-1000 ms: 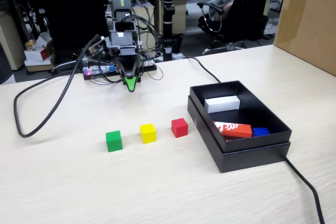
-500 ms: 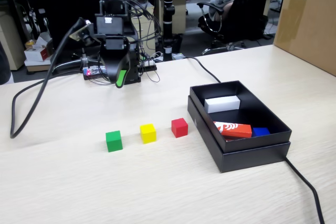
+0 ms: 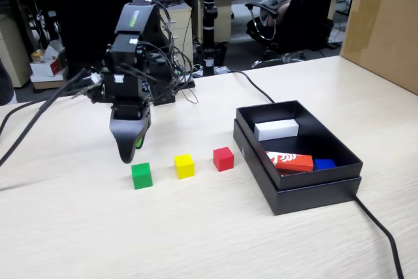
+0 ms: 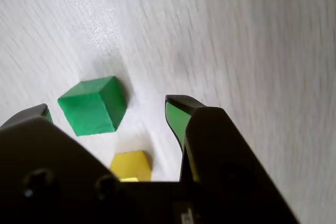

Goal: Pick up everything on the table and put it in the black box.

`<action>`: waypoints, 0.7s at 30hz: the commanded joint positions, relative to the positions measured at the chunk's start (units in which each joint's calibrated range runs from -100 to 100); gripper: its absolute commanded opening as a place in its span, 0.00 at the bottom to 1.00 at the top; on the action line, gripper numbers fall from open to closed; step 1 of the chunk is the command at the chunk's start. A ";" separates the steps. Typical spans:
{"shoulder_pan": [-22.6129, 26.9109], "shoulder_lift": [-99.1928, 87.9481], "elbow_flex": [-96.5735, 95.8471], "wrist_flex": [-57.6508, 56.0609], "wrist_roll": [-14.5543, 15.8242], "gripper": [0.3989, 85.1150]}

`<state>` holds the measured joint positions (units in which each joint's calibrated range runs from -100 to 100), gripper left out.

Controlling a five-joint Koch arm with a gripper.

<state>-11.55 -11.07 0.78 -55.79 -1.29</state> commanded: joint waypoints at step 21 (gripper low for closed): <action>1.27 12.50 12.64 -0.41 -3.22 0.54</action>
<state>-10.23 2.27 9.45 -55.87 -3.88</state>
